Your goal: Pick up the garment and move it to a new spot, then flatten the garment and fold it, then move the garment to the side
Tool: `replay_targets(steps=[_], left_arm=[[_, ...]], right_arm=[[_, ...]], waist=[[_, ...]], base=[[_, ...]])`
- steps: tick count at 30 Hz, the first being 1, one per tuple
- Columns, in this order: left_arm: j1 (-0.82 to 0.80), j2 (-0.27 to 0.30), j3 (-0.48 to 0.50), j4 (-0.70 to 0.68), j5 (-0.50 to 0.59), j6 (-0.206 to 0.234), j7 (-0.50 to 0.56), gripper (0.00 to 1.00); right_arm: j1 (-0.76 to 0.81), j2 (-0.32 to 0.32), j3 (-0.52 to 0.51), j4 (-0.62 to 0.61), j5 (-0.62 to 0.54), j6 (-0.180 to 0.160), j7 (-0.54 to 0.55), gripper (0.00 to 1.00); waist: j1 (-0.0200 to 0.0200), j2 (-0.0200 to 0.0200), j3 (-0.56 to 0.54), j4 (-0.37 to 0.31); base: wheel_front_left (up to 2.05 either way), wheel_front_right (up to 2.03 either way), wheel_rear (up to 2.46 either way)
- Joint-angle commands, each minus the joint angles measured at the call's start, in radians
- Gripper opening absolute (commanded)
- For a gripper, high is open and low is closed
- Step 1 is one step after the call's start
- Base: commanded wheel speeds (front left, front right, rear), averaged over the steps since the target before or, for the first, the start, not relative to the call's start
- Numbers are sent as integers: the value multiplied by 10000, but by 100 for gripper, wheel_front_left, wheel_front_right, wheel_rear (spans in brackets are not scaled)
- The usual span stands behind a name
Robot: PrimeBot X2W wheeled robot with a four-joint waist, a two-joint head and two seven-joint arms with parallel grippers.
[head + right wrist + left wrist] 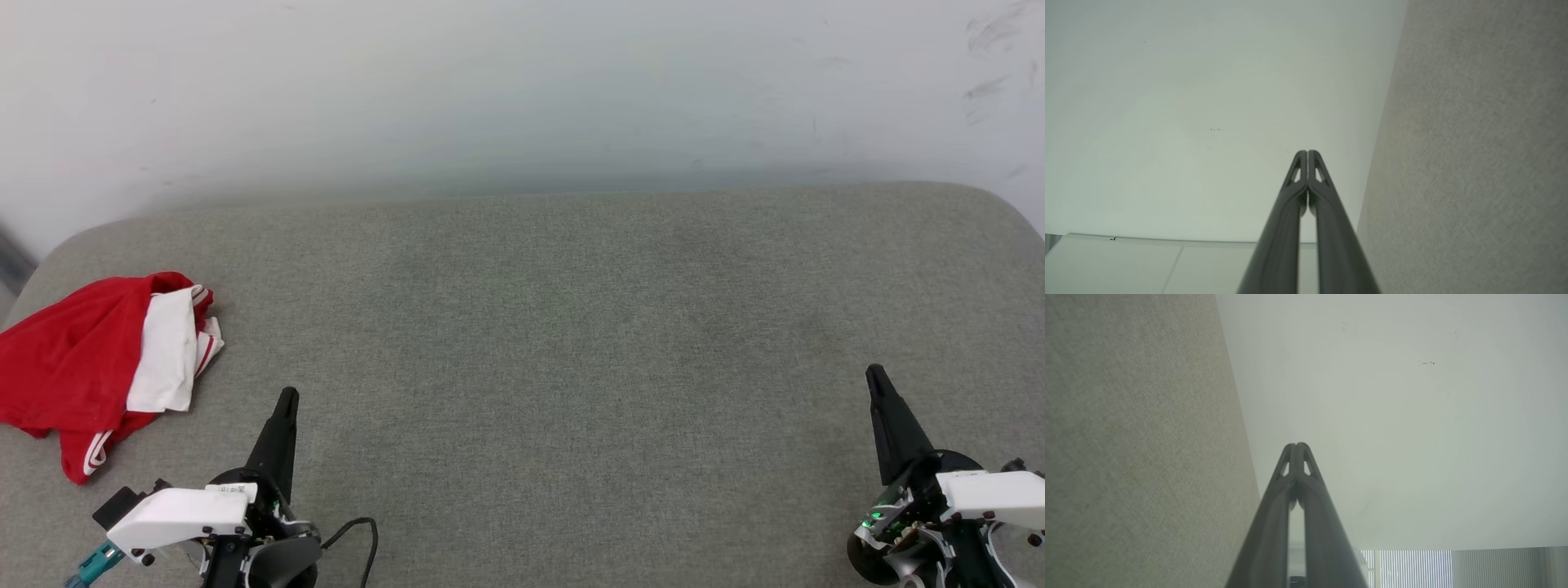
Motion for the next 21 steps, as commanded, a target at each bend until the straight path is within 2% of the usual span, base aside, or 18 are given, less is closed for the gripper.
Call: replay_targets(steps=[1,21], left_arm=[[-73,-12,41,1,45,-42,33,0],[-73,-11,35,1,39,-42,27,0]], right_arm=[[-100,33,-6,4,-60,-3,20,0],[-100,32,-6,4,-59,-3,19,0]], waist=[[0,0,0,0],[0,0,0,0]], base=[[0,0,0],[0,0,0]])
